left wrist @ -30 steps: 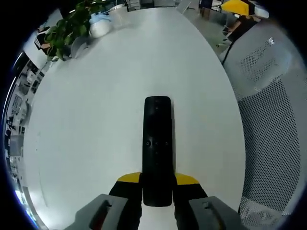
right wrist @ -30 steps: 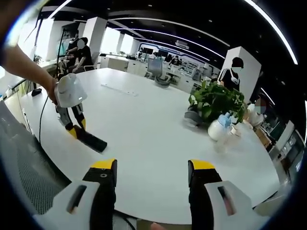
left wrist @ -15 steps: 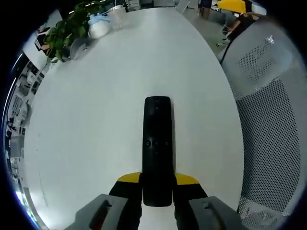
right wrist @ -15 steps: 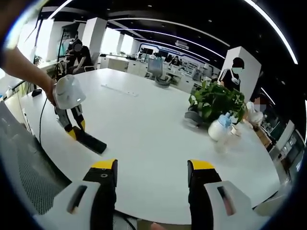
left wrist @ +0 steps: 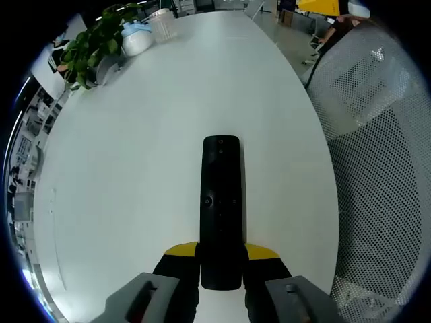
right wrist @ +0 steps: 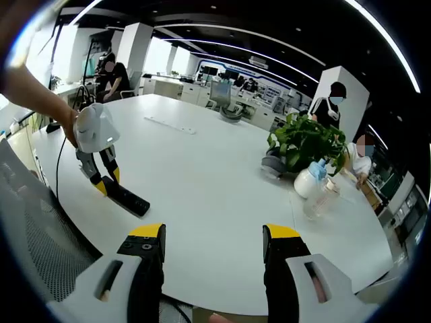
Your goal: Press the specified remote control buttons in sequence, fully releasing each button before pressing the next.
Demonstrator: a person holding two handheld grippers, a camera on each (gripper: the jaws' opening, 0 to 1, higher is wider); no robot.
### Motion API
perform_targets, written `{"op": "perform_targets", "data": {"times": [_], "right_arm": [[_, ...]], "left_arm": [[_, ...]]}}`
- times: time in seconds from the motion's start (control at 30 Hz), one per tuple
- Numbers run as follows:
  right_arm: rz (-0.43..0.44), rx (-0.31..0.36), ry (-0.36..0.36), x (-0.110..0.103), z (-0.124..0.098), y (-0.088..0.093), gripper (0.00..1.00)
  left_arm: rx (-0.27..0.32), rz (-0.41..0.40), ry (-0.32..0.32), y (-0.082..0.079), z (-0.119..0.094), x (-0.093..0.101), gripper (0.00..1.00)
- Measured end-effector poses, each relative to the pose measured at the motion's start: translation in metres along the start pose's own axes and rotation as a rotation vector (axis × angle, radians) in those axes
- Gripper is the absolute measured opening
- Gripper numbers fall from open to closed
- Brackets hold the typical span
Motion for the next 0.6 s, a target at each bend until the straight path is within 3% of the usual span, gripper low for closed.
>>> {"op": "perform_targets", "data": {"times": [0.6], "right_arm": [[-0.027,-0.012,-0.006,-0.0023,0.0008,0.0002,0.60]], "left_arm": [[0.008,0.007,0.007,-0.0014,-0.0007,0.0088,0.24]]}}
Point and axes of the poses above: the point that each gripper's makers call its tool centre point, and the gripper's own axes: z roughly forward along the fingers, x roughly to its right, y roughly out of its underside, the point moved 10 cm from there along -z, roughly backward along the fingers, and after that the axes turned 9 degrees about z, right-handed, at the moved point
